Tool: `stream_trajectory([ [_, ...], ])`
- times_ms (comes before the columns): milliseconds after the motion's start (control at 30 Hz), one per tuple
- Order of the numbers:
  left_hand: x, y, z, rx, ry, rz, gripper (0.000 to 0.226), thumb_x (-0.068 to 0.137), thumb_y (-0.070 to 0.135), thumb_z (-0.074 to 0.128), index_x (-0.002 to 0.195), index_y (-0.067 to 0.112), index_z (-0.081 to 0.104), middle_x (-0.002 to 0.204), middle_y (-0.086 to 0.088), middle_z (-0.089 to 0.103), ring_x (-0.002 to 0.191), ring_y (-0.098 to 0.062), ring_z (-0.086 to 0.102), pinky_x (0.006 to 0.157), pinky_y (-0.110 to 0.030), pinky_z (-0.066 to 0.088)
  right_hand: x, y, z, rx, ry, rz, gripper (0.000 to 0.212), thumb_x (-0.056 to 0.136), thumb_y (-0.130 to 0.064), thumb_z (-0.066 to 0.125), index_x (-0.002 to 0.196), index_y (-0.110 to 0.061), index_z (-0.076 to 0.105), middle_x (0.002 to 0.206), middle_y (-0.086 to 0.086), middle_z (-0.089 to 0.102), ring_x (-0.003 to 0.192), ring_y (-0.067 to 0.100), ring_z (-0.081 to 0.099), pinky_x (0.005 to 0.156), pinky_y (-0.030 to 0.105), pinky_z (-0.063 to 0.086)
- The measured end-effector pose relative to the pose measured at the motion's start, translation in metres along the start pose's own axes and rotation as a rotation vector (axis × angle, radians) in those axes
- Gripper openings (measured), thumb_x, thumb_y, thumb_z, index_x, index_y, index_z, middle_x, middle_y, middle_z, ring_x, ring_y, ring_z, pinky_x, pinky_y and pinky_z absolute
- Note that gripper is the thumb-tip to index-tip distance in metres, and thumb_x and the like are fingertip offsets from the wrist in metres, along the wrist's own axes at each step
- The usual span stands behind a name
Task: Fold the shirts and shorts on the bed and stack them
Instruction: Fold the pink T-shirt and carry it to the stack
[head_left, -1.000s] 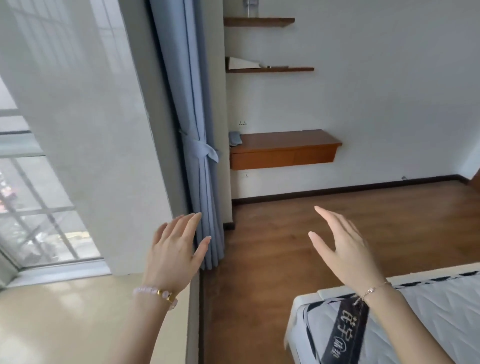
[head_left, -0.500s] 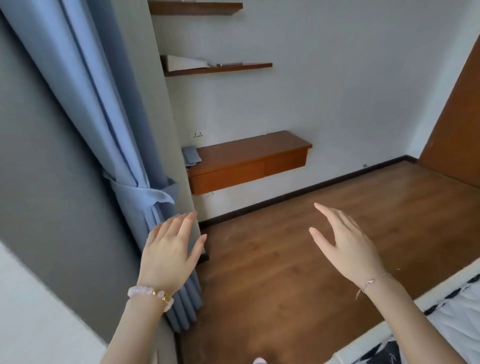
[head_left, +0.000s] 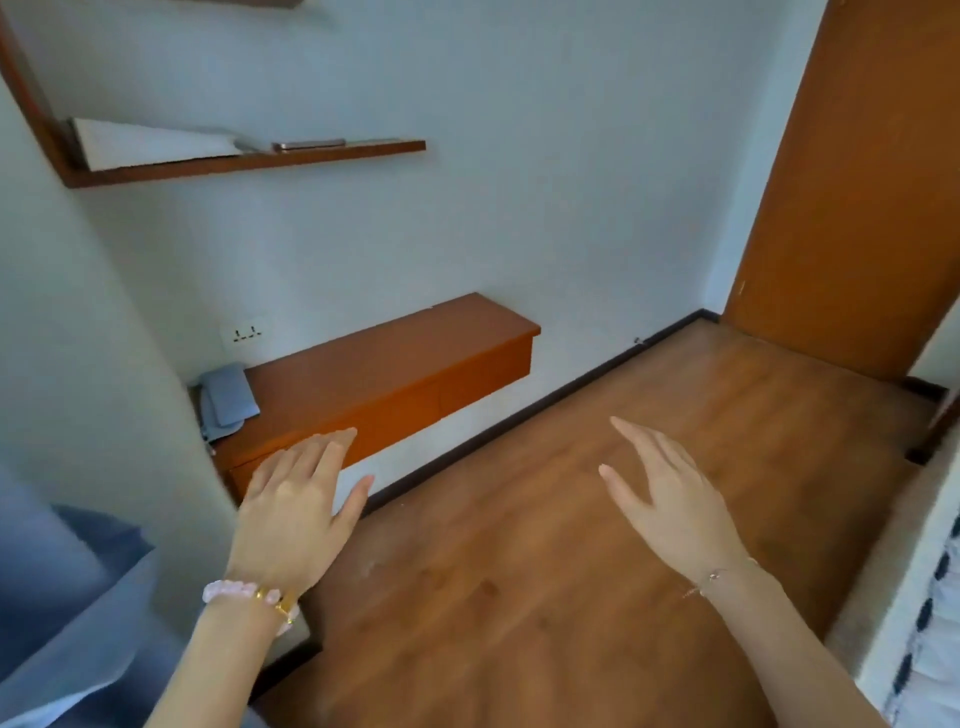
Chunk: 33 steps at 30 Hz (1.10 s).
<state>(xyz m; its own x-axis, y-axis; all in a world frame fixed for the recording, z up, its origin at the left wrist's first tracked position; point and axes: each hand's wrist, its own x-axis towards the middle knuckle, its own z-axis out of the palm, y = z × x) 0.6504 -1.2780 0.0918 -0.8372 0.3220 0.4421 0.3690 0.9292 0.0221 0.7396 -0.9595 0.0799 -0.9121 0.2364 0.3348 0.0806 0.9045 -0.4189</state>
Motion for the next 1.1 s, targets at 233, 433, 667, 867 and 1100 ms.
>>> stream_trajectory([
  [233,0.155,0.039,0.097,-0.111,-0.044,0.198,0.061,0.083,0.054,0.038,0.122,0.012,0.060,0.115,-0.013,0.067,0.102,-0.036,0.064,0.084,-0.052,0.050,0.086,0.069,0.015,-0.079,0.116,0.179,0.057,0.089,-0.052,0.043,0.142,-0.030,0.034,0.140,-0.006,0.046,0.130,0.010,0.040,0.100,0.024,0.035],
  [433,0.301,0.102,0.170,-0.267,-0.057,0.434,0.058,0.085,0.053,0.040,0.122,0.012,0.059,0.114,-0.010,0.067,0.102,-0.033,0.065,0.084,-0.048,0.051,0.162,0.129,0.017,-0.166,0.244,0.327,0.056,0.090,-0.050,0.041,0.141,-0.029,0.036,0.137,-0.004,0.049,0.128,0.015,0.043,0.102,0.035,0.041],
  [667,0.444,0.204,0.232,-0.392,-0.035,0.688,0.060,0.087,0.052,0.030,0.120,0.011,0.060,0.112,-0.009,0.068,0.102,-0.029,0.065,0.085,-0.043,0.051,0.253,0.198,0.004,-0.234,0.363,0.504,0.056,0.090,-0.055,0.039,0.138,-0.026,0.040,0.131,-0.004,0.053,0.120,0.017,0.049,0.097,0.034,0.044],
  [867,0.522,0.307,0.291,-0.464,-0.074,0.813,0.055,0.087,0.049,0.034,0.116,0.012,0.063,0.109,-0.008,0.069,0.098,-0.028,0.067,0.082,-0.042,0.052,0.311,0.278,0.008,-0.257,0.378,0.630,0.064,0.085,-0.060,0.029,0.138,-0.026,0.041,0.124,-0.005,0.055,0.115,0.016,0.051,0.094,0.036,0.048],
  [1100,0.637,0.442,0.360,-0.504,-0.067,0.904,0.053,0.088,0.045,0.035,0.120,0.011,0.059,0.112,-0.005,0.067,0.102,-0.024,0.065,0.087,-0.039,0.049,0.399,0.420,-0.016,-0.277,0.393,0.722,0.065,0.085,-0.061,0.028,0.138,-0.026,0.040,0.125,-0.003,0.055,0.117,0.018,0.051,0.090,0.041,0.051],
])
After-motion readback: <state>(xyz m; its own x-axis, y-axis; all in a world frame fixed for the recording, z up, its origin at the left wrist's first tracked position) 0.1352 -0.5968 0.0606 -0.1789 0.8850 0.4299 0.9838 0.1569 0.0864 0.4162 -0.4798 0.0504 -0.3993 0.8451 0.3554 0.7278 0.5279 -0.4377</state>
